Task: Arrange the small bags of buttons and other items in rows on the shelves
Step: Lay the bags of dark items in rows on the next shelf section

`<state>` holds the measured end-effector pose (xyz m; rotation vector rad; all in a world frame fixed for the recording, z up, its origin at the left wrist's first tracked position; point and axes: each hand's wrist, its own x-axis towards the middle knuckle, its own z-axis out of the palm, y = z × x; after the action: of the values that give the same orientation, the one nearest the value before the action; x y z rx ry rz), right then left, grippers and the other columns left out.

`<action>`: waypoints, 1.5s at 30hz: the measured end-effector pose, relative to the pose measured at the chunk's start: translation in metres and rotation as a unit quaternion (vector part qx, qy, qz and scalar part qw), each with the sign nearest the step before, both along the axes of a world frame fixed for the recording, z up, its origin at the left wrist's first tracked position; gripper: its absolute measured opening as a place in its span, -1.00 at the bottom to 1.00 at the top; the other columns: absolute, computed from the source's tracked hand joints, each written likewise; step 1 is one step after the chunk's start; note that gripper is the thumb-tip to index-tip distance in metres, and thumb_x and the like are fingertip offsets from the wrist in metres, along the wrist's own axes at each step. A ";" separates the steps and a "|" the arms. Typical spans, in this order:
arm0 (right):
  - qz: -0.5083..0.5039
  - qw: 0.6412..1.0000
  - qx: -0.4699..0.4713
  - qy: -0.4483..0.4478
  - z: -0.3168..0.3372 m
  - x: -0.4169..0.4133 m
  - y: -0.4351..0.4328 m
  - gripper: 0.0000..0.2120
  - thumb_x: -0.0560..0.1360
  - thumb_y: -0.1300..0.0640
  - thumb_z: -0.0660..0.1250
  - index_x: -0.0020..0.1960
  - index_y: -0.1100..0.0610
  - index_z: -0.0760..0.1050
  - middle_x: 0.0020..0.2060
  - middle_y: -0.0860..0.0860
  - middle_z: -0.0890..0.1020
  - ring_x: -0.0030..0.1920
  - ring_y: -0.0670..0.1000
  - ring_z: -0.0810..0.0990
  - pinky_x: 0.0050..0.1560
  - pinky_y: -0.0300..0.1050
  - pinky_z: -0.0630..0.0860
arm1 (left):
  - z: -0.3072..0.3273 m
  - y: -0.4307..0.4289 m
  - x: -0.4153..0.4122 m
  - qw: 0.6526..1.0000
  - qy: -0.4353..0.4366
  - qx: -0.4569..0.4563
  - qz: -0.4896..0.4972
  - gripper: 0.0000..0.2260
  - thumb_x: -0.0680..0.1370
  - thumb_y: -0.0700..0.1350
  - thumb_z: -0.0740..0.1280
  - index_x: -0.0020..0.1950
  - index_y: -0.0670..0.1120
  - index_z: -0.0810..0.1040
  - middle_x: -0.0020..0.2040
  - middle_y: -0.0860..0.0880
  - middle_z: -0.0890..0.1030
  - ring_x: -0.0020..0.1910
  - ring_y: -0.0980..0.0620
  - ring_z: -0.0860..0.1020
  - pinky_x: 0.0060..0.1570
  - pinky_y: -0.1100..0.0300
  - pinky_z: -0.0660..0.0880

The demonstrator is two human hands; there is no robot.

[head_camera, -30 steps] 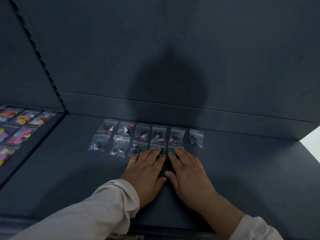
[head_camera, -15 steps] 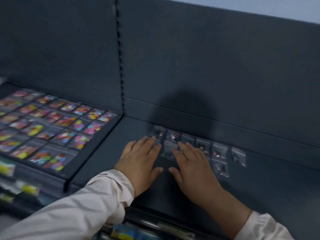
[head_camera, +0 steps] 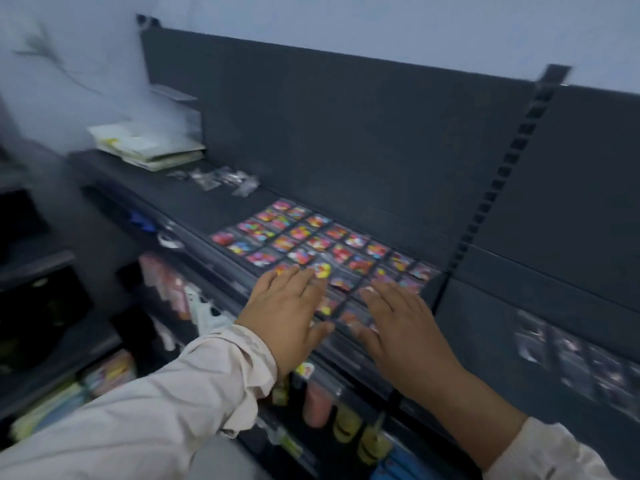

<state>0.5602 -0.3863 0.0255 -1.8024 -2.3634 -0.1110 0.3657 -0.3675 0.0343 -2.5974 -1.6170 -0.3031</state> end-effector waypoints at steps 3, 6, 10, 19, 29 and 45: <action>0.033 0.999 -0.030 0.005 0.008 -0.061 0.016 -0.05 0.32 -0.44 -0.52 0.52 0.01 0.02 0.52 -0.01 0.08 0.51 0.01 0.01 0.47 -0.06 -0.09 | 0.003 0.006 -0.066 0.999 0.016 -0.006 0.034 -0.36 0.53 0.30 -0.06 0.53 0.03 0.01 0.55 0.02 0.05 0.53 0.00 0.00 0.45 0.04 -0.06; 0.058 0.997 -0.045 0.014 0.018 -0.112 0.034 -0.41 0.57 -0.25 -0.11 0.52 0.00 0.01 0.52 -0.04 0.06 0.50 -0.02 0.00 0.46 -0.09 -0.11 | 0.009 0.012 -0.117 0.997 0.019 -0.015 0.067 -0.36 0.53 0.31 -0.08 0.53 0.03 0.00 0.54 0.04 0.09 0.52 0.02 0.02 0.44 0.06 -0.04; 0.087 0.995 -0.050 0.015 0.027 -0.161 0.065 -0.46 0.60 -0.15 -0.02 0.51 0.05 0.05 0.50 -0.02 0.13 0.49 -0.02 0.04 0.47 -0.07 -0.07 | 0.015 0.030 -0.165 0.994 -0.013 -0.023 0.104 -0.41 0.56 0.25 0.05 0.53 0.04 0.03 0.52 0.07 0.14 0.51 0.04 0.06 0.42 0.10 -0.02; 0.111 0.991 -0.052 0.049 0.018 -0.229 0.173 -0.44 0.57 -0.16 0.08 0.47 0.12 0.20 0.44 0.03 0.27 0.45 0.05 0.21 0.44 -0.06 0.16 | 0.009 0.117 -0.238 0.985 -0.037 -0.044 0.162 -0.42 0.56 0.23 0.08 0.51 0.02 0.10 0.49 0.05 0.21 0.47 0.03 0.17 0.42 0.09 0.08; 0.082 0.988 -0.096 0.085 0.014 -0.281 0.330 -0.44 0.58 -0.13 0.13 0.47 0.13 0.18 0.45 0.06 0.26 0.42 0.06 0.26 0.38 -0.10 0.20 | 0.009 0.274 -0.290 0.977 -0.026 -0.056 0.202 -0.39 0.56 0.20 0.14 0.52 -0.03 0.09 0.50 -0.01 0.21 0.47 -0.01 0.20 0.43 0.09 0.15; -0.135 0.951 -0.176 0.215 -0.023 -0.373 0.511 -0.67 0.57 -0.08 0.15 0.19 0.12 0.43 0.17 0.05 0.50 0.09 0.04 0.50 -0.03 -0.16 0.41 | -0.026 0.520 -0.369 0.898 -0.117 -0.214 0.365 -0.58 0.57 0.15 0.15 0.12 -0.17 0.53 0.10 -0.19 0.58 0.09 -0.19 0.54 -0.04 0.12 0.41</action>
<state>0.1873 0.1245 0.0026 -2.0358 -1.9104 0.6436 -0.0031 0.1525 0.0079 -1.9979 -2.8605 -0.2209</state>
